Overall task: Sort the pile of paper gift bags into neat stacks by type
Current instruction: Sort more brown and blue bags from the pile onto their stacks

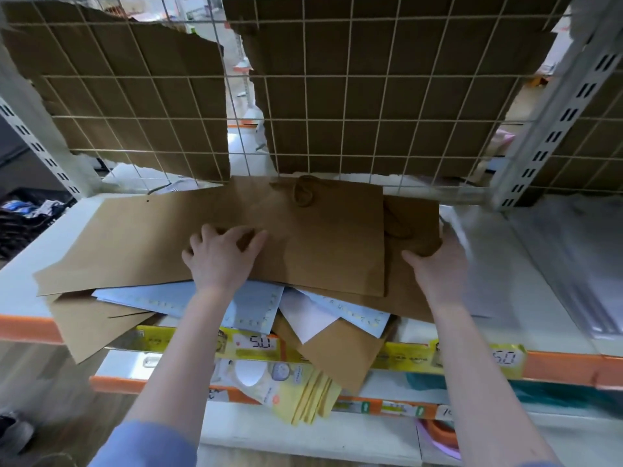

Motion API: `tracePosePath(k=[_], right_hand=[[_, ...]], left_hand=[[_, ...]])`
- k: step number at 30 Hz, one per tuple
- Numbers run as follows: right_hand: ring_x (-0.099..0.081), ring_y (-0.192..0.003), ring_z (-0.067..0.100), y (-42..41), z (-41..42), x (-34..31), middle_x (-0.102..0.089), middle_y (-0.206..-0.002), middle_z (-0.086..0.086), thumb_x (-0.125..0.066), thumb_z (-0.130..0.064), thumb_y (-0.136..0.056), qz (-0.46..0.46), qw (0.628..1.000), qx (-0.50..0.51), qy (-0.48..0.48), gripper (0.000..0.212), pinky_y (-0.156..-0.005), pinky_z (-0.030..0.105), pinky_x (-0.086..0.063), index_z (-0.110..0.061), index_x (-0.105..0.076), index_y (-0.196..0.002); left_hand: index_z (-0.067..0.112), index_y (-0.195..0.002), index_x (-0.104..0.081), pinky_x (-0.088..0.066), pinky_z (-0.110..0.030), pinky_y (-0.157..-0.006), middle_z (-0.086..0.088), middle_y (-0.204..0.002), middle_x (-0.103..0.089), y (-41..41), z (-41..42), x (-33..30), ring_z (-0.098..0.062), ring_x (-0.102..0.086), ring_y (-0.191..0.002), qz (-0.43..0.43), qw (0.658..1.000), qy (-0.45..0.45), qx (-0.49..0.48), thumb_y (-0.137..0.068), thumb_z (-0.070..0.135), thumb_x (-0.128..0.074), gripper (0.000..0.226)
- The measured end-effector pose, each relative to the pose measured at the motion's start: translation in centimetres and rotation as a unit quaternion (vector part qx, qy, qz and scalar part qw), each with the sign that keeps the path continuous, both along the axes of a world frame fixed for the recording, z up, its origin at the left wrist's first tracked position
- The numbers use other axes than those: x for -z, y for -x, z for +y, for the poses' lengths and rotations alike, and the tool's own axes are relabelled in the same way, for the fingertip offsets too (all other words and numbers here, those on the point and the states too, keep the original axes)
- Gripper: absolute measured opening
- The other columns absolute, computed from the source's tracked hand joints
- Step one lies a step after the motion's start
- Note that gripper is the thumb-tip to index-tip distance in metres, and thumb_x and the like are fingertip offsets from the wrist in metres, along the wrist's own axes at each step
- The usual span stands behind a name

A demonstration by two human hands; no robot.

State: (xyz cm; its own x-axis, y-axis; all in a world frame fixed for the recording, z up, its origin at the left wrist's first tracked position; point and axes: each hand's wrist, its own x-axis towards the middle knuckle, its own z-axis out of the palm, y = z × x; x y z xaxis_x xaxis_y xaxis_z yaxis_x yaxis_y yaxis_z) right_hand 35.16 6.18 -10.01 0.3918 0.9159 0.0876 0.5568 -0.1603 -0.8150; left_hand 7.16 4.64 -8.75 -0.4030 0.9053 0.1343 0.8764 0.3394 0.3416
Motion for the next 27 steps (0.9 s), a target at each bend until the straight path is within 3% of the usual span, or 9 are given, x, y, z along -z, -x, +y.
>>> tracePosePath(k=[2, 5, 10, 12, 14, 18, 21, 27], right_hand=[[-0.057, -0.112, 0.033, -0.4, 0.1, -0.2, -0.060, -0.121, 0.014, -0.073, -0.015, -0.076, 0.086, 0.996, 0.020, 0.021, 0.055, -0.093, 0.045, -0.048, -0.007, -0.050, -0.125], [-0.062, -0.102, 0.033, -1.3, 0.1, 0.0, -0.065, -0.109, 0.015, -0.071, -0.012, -0.078, 0.162, 0.986, 0.006, 0.036, 0.038, -0.089, 0.050, -0.051, -0.010, -0.060, -0.114], [-0.056, -0.112, 0.029, -2.8, 0.2, -0.1, -0.054, -0.129, 0.008, -0.060, -0.011, -0.089, 0.175, 0.983, -0.042, 0.030, 0.050, -0.089, 0.037, -0.048, -0.018, -0.043, -0.135], [-0.058, -0.109, 0.030, -3.3, 0.4, 0.1, -0.057, -0.123, 0.005, -0.055, -0.008, -0.091, 0.203, 0.978, -0.047, 0.020, 0.047, -0.091, 0.046, -0.050, -0.025, -0.045, -0.132], [-0.061, -0.096, 0.027, -3.8, 0.4, 0.0, -0.060, -0.109, 0.002, -0.051, -0.002, -0.091, 0.251, 0.967, -0.041, 0.017, 0.045, -0.088, 0.047, -0.051, -0.032, -0.048, -0.124], [-0.063, -0.098, 0.024, -5.5, 0.2, -0.5, -0.063, -0.114, 0.007, -0.049, -0.001, -0.091, 0.268, 0.962, -0.054, 0.000, 0.046, -0.089, 0.043, -0.052, -0.039, -0.048, -0.118], [-0.064, -0.080, 0.008, -6.9, -0.2, -0.9, -0.064, -0.094, -0.007, -0.049, 0.000, -0.092, 0.276, 0.959, -0.065, -0.023, 0.047, -0.074, 0.029, -0.054, -0.032, -0.048, -0.126], [-0.065, -0.069, -0.009, -9.9, -1.0, -1.4, -0.063, -0.092, -0.013, -0.048, 0.005, -0.091, 0.300, 0.949, -0.078, -0.052, 0.049, -0.063, 0.010, -0.051, -0.025, -0.048, -0.130]], left_hand=[[0.027, -0.122, -0.061, -0.027, -0.051, -0.103, -0.020, -0.128, -0.045, 0.2, 0.4, 0.0, -0.042, -0.038, -0.121, -0.032, 0.999, -0.024, -0.028, -0.083, 0.063, -0.052, 0.054], [0.012, -0.130, -0.047, -0.029, -0.052, -0.101, -0.027, -0.129, -0.045, 0.2, 0.6, -0.2, -0.045, -0.039, -0.121, -0.040, 0.997, -0.002, -0.070, -0.077, 0.066, -0.056, 0.077], [-0.003, -0.124, -0.045, -0.038, -0.049, -0.094, -0.026, -0.126, -0.050, 0.4, 0.9, -1.0, -0.043, -0.046, -0.117, -0.120, 0.984, -0.013, -0.128, -0.067, 0.058, -0.074, 0.089], [-0.004, -0.122, -0.047, -0.043, -0.043, -0.083, -0.022, -0.123, -0.054, 0.5, 0.9, -1.1, -0.040, -0.051, -0.113, -0.166, 0.982, -0.012, -0.095, -0.069, 0.051, -0.076, 0.081], [-0.004, -0.124, -0.046, -0.041, -0.038, -0.079, -0.020, -0.124, -0.054, 0.3, 0.7, -1.6, -0.038, -0.052, -0.113, -0.202, 0.977, -0.021, -0.063, -0.076, 0.041, -0.075, 0.072], [0.006, -0.134, -0.041, -0.047, -0.042, -0.090, -0.011, -0.124, -0.052, 0.1, 0.2, -2.6, -0.032, -0.053, -0.111, -0.348, 0.934, -0.062, -0.040, -0.079, 0.030, -0.074, 0.068], [0.012, -0.130, -0.046, -0.049, -0.046, -0.091, -0.006, -0.117, -0.055, -0.5, -0.4, -3.0, -0.029, -0.056, -0.103, -0.414, 0.907, -0.070, -0.029, -0.077, 0.026, -0.076, 0.063], [0.022, -0.114, -0.053, -0.050, -0.050, -0.091, -0.009, -0.109, -0.062, -2.2, -1.7, -3.3, -0.033, -0.061, -0.099, -0.475, 0.876, -0.075, -0.027, -0.072, 0.020, -0.079, 0.049]])
